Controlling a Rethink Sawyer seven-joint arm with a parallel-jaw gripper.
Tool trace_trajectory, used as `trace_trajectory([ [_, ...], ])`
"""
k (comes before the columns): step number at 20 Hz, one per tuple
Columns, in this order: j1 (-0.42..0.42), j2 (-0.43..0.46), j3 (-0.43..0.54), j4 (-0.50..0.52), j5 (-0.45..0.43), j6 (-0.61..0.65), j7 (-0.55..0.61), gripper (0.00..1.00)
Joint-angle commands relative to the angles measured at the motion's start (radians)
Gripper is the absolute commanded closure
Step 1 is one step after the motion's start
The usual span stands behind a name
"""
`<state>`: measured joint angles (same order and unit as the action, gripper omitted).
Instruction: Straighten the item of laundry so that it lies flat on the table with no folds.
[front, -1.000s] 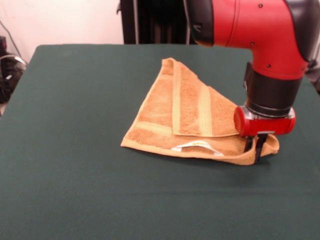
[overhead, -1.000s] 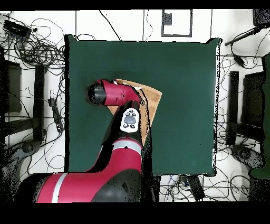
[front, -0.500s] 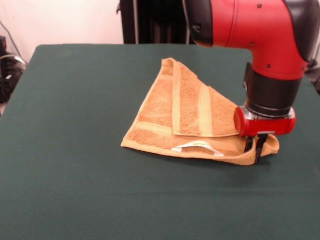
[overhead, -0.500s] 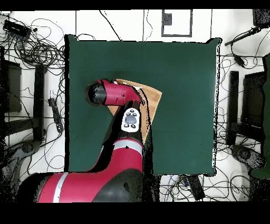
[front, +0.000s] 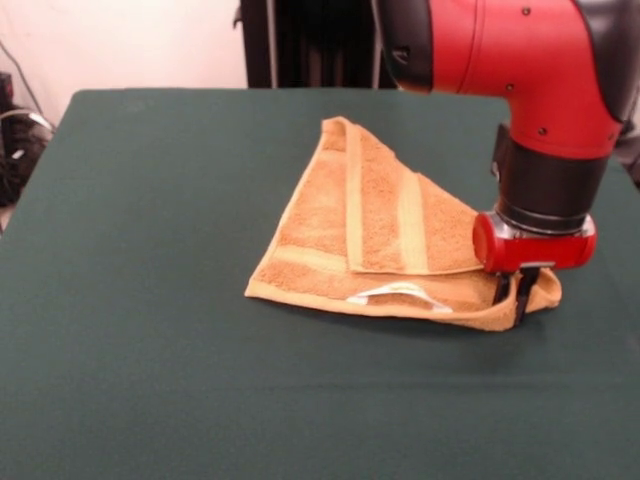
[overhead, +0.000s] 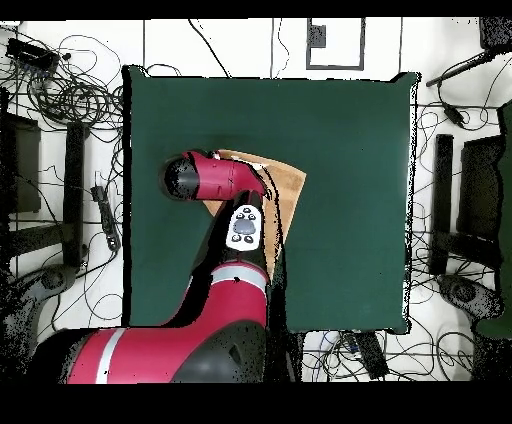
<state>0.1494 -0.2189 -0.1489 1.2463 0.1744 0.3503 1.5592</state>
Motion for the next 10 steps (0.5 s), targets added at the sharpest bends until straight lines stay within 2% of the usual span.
trace_trajectory([
  [1,0.090,0.126,0.126,0.013,0.054,-0.042,0.250,1.00],
  [10,0.146,0.161,0.087,-0.024,0.087,-0.044,0.278,1.00],
])
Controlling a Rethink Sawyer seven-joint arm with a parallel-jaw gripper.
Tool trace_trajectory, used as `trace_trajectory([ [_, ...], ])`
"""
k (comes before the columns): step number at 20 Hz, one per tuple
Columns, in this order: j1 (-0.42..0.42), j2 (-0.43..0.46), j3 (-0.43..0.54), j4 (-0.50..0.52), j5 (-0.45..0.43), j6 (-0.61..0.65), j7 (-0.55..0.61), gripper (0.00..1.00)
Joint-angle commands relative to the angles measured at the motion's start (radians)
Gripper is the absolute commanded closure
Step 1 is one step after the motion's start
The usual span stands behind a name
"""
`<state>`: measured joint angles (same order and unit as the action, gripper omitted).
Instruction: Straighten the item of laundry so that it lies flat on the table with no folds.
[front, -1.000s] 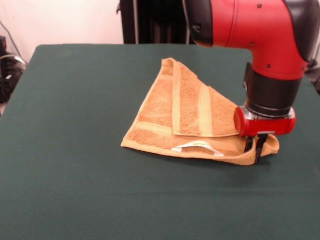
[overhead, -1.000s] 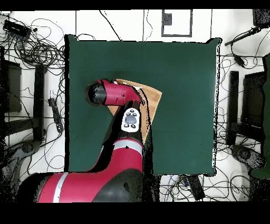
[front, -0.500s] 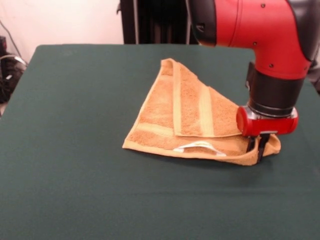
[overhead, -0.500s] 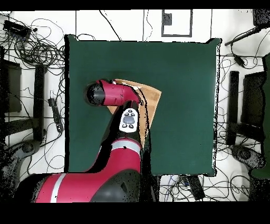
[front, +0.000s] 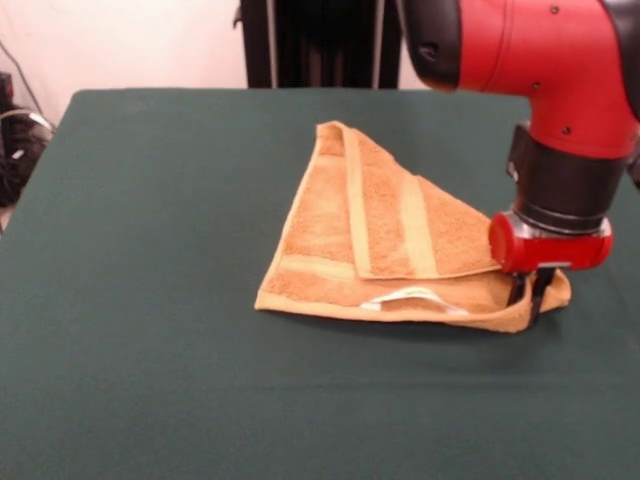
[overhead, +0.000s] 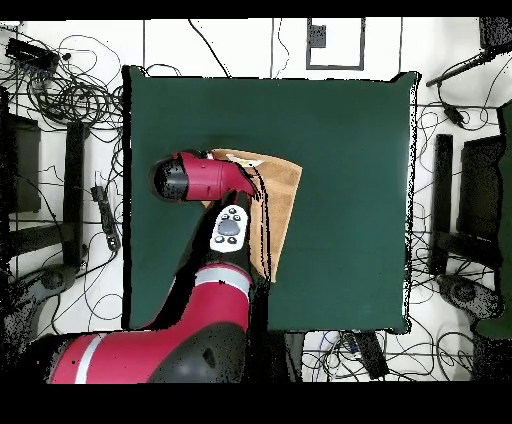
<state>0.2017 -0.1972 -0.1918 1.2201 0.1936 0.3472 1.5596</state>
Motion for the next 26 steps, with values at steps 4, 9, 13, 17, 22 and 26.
trace_trajectory([
  [4,0.094,0.143,0.125,-0.003,0.076,-0.037,0.271,1.00],
  [9,0.081,0.133,0.139,0.017,0.075,-0.050,0.257,1.00],
  [13,0.070,0.127,0.146,0.035,0.069,-0.073,0.249,1.00],
  [17,0.062,0.119,0.149,0.065,0.071,-0.115,0.270,1.00],
  [22,0.053,0.093,0.153,0.107,0.075,-0.105,0.270,1.00],
  [26,0.062,0.091,0.136,0.107,0.091,-0.076,0.276,1.00],
])
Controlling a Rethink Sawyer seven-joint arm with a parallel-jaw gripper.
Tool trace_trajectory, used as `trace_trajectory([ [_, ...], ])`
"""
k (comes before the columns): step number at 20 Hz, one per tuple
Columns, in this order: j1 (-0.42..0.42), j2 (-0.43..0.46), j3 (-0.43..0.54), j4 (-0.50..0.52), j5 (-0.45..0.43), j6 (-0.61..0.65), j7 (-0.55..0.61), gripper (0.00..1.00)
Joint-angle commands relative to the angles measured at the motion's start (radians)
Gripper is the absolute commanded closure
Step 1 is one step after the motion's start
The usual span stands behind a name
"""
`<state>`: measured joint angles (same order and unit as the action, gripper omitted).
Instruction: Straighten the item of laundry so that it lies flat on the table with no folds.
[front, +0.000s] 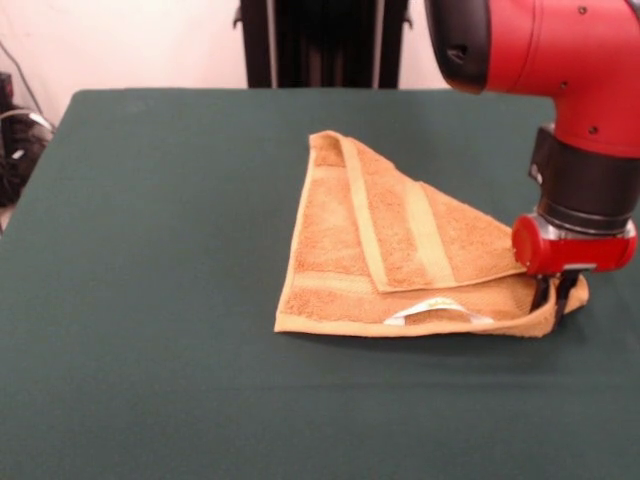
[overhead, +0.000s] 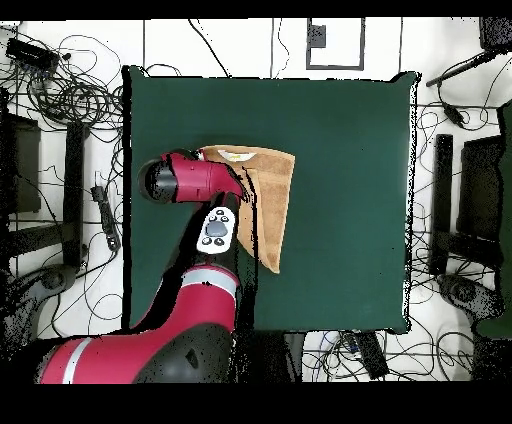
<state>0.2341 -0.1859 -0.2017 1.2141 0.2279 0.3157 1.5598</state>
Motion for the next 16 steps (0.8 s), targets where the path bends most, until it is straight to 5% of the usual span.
trace_trajectory([
  [1,0.042,0.084,0.129,0.103,0.066,-0.026,0.286,1.00],
  [6,0.096,0.110,0.055,0.038,0.125,0.097,0.344,1.00],
  [16,0.130,0.133,0.012,0.023,0.185,0.113,0.326,1.00],
])
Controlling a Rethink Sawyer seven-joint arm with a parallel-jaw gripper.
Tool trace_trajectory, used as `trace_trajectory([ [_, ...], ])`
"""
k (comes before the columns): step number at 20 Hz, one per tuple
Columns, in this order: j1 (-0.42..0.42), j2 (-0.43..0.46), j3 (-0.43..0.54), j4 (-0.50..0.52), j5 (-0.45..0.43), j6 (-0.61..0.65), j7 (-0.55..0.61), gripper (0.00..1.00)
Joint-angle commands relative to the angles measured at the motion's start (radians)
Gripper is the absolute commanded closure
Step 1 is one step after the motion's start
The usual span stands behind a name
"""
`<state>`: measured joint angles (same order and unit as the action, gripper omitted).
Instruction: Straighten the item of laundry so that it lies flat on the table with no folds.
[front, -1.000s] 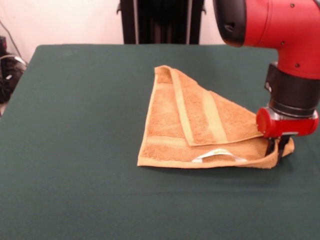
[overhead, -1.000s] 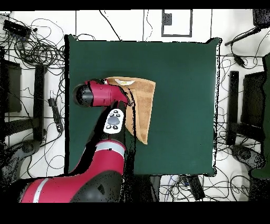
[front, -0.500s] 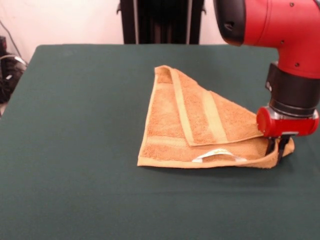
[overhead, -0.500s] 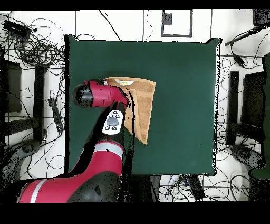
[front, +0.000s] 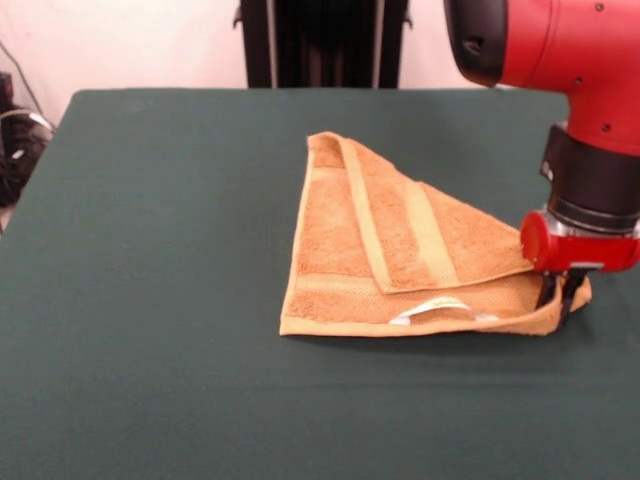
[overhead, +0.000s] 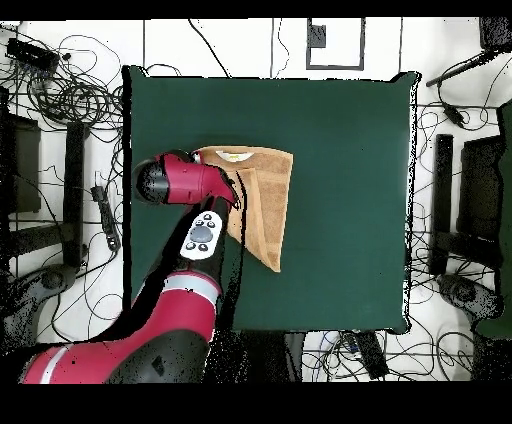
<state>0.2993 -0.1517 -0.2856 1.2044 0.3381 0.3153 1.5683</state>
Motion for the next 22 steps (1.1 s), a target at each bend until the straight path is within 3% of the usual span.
trace_trajectory([
  [1,0.066,0.102,0.094,0.030,0.078,0.112,0.313,1.00],
  [15,0.060,0.071,0.100,0.109,0.093,0.037,0.294,1.00],
  [22,0.062,0.086,0.094,0.073,0.082,0.078,0.268,1.00],
])
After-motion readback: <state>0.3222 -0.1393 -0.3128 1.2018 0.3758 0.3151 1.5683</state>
